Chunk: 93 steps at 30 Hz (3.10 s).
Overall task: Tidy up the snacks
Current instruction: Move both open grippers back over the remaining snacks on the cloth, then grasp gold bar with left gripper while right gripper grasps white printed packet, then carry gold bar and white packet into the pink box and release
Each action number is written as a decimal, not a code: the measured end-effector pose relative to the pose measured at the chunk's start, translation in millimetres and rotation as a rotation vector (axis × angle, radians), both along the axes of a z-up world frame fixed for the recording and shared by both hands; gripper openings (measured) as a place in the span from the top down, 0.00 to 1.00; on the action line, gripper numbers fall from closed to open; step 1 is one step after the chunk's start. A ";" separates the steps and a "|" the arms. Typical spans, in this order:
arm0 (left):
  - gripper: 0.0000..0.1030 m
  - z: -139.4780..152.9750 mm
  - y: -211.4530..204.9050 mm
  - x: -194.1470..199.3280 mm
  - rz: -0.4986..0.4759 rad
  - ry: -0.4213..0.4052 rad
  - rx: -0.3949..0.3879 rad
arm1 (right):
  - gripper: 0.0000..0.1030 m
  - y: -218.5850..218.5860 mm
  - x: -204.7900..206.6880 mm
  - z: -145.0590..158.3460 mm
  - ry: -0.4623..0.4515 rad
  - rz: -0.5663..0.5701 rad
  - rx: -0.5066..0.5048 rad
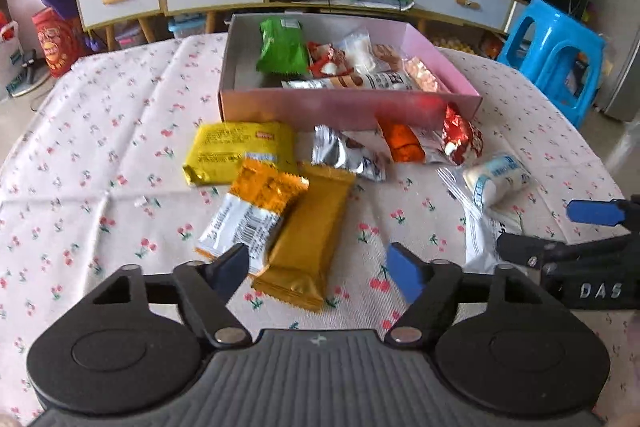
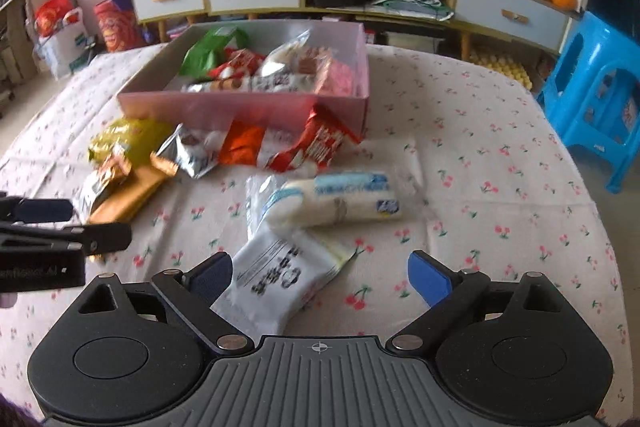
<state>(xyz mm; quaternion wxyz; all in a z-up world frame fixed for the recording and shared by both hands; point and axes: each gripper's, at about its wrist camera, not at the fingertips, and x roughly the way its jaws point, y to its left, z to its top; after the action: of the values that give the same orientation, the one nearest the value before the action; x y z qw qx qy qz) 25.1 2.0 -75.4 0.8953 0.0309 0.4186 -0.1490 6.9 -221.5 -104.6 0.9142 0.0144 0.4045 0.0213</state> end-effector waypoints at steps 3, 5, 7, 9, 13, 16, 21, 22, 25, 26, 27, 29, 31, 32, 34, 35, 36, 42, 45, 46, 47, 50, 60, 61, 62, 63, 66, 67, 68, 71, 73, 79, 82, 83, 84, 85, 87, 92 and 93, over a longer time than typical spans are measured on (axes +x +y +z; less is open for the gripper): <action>0.47 -2.8 -2.9 -2.9 -0.025 -0.012 0.025 | 0.07 5.2 -0.9 -5.0 -0.018 0.017 0.005; 0.48 -5.3 -7.6 -6.8 -0.039 -0.035 0.060 | 0.07 8.1 0.9 -8.5 -0.027 0.027 0.003; 0.48 -7.7 -9.3 -6.8 -0.049 -0.039 0.079 | 0.06 9.0 3.1 -12.9 -0.036 0.038 0.005; 0.48 -8.8 -8.4 -6.3 -0.055 -0.045 0.083 | 0.04 8.4 5.0 -15.8 -0.050 0.048 0.009; 0.55 -7.7 -5.8 -7.7 -0.077 -0.031 0.052 | 0.03 5.1 4.5 -15.6 -0.038 0.055 0.010; 0.55 -5.2 -6.2 -10.2 -0.111 0.004 0.005 | 0.03 -0.3 4.9 -12.7 0.030 0.066 0.015; 0.54 -1.7 -9.0 -12.6 -0.119 0.015 -0.034 | 0.03 -10.9 1.5 -6.8 0.102 0.041 0.032; 0.52 -2.5 -9.8 -11.4 -0.105 0.006 -0.022 | 0.03 -11.4 0.8 -5.9 0.095 0.041 0.040; 0.51 -5.2 -8.7 -4.5 -0.054 0.006 -0.027 | 0.03 -6.3 0.0 -5.7 0.079 0.065 0.041; 0.51 -6.1 -8.4 -2.2 -0.041 0.008 -0.039 | 0.03 -3.1 0.4 -6.4 0.079 0.076 0.035; 0.51 -7.0 -8.6 -0.8 -0.031 0.007 -0.048 | 0.03 0.2 1.2 -7.4 0.081 0.088 0.031; 0.52 -9.4 -10.9 1.4 -0.014 -0.001 -0.051 | 0.03 5.8 2.3 -9.7 0.085 0.102 0.022; 0.52 -11.3 -13.2 2.3 -0.005 -0.014 -0.045 | 0.04 10.7 2.3 -13.2 0.090 0.116 0.008; 0.52 -12.0 -14.6 2.7 0.000 -0.022 -0.042 | 0.04 13.0 2.4 -15.6 0.094 0.120 -0.004; 0.53 -12.9 -17.0 4.0 0.012 -0.036 -0.036 | 0.05 15.8 3.2 -20.5 0.109 0.126 -0.016; 0.53 -13.2 -18.3 4.7 0.017 -0.040 -0.033 | 0.05 15.1 2.7 -21.6 0.102 0.121 -0.008; 0.54 -13.3 -19.2 5.4 0.024 -0.043 -0.031 | 0.05 15.1 3.2 -21.9 0.100 0.118 -0.007; 0.60 -12.4 -24.3 9.4 0.066 -0.042 -0.006 | 0.14 16.8 5.9 -18.9 0.094 0.135 -0.002; 0.65 -11.4 -25.7 10.2 0.082 -0.035 0.011 | 0.26 18.8 6.9 -16.4 0.091 0.144 0.004; 0.68 -11.0 -26.2 10.3 0.084 -0.033 0.016 | 0.32 20.1 7.4 -15.3 0.088 0.151 0.003; 0.69 -10.6 -26.7 10.2 0.085 -0.031 0.021 | 0.33 21.0 7.8 -14.4 0.087 0.157 0.001; 0.72 -9.4 -27.4 9.8 0.086 -0.020 0.026 | 0.34 22.1 8.3 -14.1 0.086 0.164 -0.003; 0.74 1.4 -24.1 6.5 0.085 0.030 -0.020 | 0.41 16.5 11.9 -4.3 0.125 0.164 0.080; 0.74 3.1 -23.6 6.2 0.085 0.031 -0.023 | 0.41 15.8 12.1 -3.3 0.130 0.164 0.094; 0.74 5.2 -23.3 6.2 0.086 0.030 -0.027 | 0.41 15.1 12.2 -2.2 0.134 0.162 0.108; 0.74 7.2 -22.6 6.2 0.086 0.028 -0.031 | 0.41 14.0 12.5 -1.1 0.140 0.159 0.123; 0.74 13.1 -20.7 5.9 0.090 0.018 -0.040 | 0.42 11.6 12.8 3.3 0.151 0.156 0.166; 0.74 14.6 -19.8 6.1 0.092 0.017 -0.044 | 0.42 11.2 12.4 5.1 0.151 0.157 0.175; 0.74 16.0 -18.7 6.6 0.094 0.015 -0.047 | 0.42 10.9 12.1 7.0 0.149 0.159 0.182; 0.74 20.5 -16.4 7.5 0.099 0.010 -0.062 | 0.42 9.6 12.2 12.2 0.151 0.164 0.211; 0.74 23.3 -15.0 8.4 0.101 0.003 -0.067 | 0.43 7.8 13.3 15.4 0.159 0.164 0.244; 0.74 32.0 -6.7 13.4 0.128 -0.022 -0.079 | 0.43 -3.9 23.9 20.6 0.232 0.143 0.438; 0.74 36.0 -1.5 17.8 0.154 -0.030 -0.093 | 0.43 -11.8 31.4 25.3 0.241 0.117 0.507; 0.75 37.4 0.5 19.5 0.163 -0.031 -0.100 | 0.43 -14.7 34.5 27.6 0.240 0.110 0.529; 0.75 38.9 2.5 21.6 0.171 -0.032 -0.108 | 0.43 -17.2 37.8 30.3 0.237 0.102 0.549; 0.75 40.5 3.5 23.6 0.180 -0.033 -0.115 | 0.43 -19.6 40.5 32.9 0.232 0.096 0.568; 0.75 43.0 4.7 27.7 0.194 -0.036 -0.123 | 0.43 -23.3 45.5 37.7 0.218 0.088 0.592; 0.75 50.2 5.8 41.5 0.220 -0.048 -0.121 | 0.43 -38.5 58.2 47.1 0.181 0.052 0.657; 0.75 51.7 6.3 44.6 0.224 -0.048 -0.122 | 0.43 -42.2 60.9 49.3 0.167 0.045 0.673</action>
<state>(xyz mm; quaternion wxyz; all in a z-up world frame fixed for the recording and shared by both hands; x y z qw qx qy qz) 69.8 8.4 -23.7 0.9164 -0.0669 0.3879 -0.0725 67.8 -263.7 -55.3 0.8211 0.3079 0.4486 0.1725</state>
